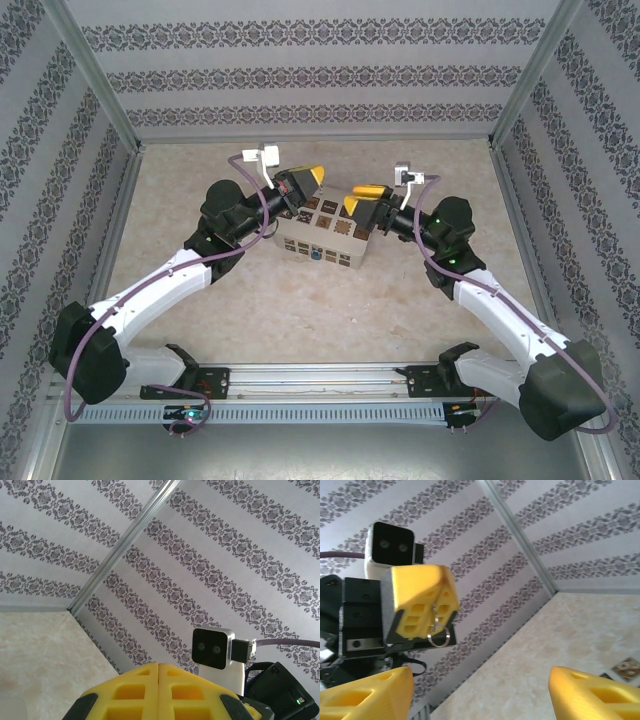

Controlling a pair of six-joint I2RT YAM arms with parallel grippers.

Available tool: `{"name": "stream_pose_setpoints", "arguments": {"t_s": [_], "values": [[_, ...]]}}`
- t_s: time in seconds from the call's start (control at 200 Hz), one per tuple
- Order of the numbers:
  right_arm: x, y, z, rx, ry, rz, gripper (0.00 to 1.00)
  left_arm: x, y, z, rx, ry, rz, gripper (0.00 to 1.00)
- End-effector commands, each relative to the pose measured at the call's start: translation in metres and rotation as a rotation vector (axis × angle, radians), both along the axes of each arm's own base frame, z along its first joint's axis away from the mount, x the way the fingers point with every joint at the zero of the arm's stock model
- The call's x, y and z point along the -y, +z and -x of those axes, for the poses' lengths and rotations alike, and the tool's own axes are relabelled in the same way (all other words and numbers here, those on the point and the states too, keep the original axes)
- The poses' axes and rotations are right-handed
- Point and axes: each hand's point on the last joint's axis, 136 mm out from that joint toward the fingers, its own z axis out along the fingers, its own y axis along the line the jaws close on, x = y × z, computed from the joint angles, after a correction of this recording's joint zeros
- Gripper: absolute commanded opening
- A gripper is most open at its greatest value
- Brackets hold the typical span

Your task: Unlock the padlock with the key

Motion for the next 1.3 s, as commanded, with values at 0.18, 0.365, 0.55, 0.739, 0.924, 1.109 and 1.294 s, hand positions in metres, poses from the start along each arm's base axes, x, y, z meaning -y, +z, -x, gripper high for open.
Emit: {"name": "stream_pose_setpoints", "arguments": {"t_s": [0.18, 0.365, 0.55, 0.739, 0.924, 1.109, 1.294], "values": [[-0.020, 0.034, 0.016, 0.059, 0.104, -0.066, 0.69, -0.008, 0.019, 0.007, 0.096, 0.006, 0.036, 0.00], [-0.028, 0.039, 0.012, 0.060, 0.119, -0.075, 0.63, -0.008, 0.017, 0.006, 0.088, 0.002, 0.048, 0.00], [-0.038, 0.039, 0.007, 0.042, 0.137, -0.076, 0.56, -0.007, 0.016, 0.005, 0.081, 0.000, 0.054, 0.00], [-0.047, 0.043, 0.005, 0.051, 0.158, -0.087, 0.48, -0.007, 0.014, 0.004, 0.076, -0.001, 0.058, 0.00], [-0.052, 0.044, 0.003, 0.046, 0.172, -0.093, 0.39, -0.007, 0.013, 0.003, 0.071, 0.001, 0.060, 0.00], [-0.057, 0.042, 0.003, 0.034, 0.188, -0.093, 0.30, -0.007, 0.011, 0.003, 0.067, 0.004, 0.066, 0.00], [-0.060, 0.038, 0.002, 0.020, 0.195, -0.091, 0.26, -0.008, 0.011, 0.003, 0.068, 0.009, 0.067, 0.00]]}}
